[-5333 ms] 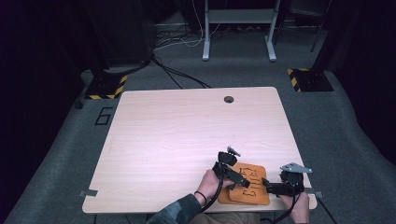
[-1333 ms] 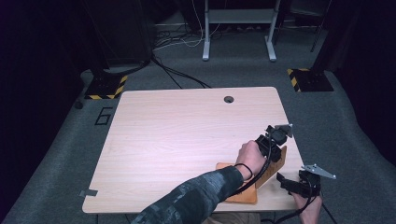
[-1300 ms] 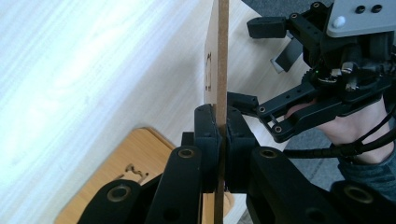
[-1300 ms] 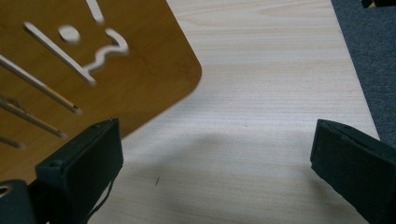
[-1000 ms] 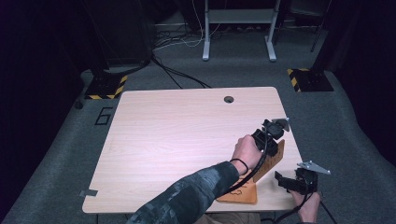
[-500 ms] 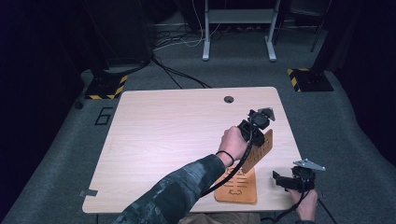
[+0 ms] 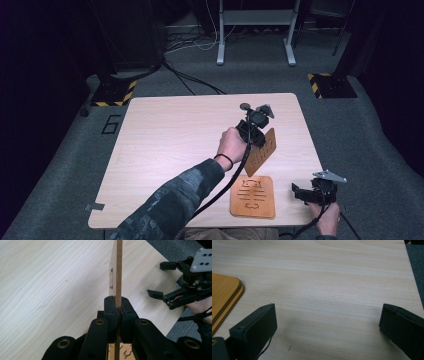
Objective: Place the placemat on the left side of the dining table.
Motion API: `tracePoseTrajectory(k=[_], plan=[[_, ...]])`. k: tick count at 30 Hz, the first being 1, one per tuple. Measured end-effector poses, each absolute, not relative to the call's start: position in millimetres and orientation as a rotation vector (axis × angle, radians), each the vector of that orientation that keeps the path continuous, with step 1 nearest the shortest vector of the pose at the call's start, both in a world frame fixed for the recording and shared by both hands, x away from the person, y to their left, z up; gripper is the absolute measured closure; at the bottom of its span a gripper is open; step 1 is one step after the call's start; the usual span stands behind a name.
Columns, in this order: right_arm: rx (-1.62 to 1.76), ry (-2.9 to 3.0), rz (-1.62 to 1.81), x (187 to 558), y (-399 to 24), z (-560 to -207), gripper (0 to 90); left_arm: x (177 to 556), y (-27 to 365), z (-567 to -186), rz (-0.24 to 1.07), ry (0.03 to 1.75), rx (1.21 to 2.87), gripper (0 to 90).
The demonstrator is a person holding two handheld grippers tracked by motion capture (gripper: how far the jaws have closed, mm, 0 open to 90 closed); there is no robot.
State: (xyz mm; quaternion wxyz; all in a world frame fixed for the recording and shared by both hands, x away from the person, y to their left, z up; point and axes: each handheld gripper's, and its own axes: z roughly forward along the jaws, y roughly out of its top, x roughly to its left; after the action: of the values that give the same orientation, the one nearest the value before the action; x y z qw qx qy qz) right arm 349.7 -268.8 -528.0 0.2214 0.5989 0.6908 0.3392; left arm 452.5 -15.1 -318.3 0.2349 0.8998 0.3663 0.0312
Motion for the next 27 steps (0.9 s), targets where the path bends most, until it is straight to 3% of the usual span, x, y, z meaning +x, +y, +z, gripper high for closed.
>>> tracePoseTrajectory(k=[27], plan=[[1.611,1.933,0.824,352,-261,-529,0.6,487,72,-314,0.157,1.231,2.369,86.2]])
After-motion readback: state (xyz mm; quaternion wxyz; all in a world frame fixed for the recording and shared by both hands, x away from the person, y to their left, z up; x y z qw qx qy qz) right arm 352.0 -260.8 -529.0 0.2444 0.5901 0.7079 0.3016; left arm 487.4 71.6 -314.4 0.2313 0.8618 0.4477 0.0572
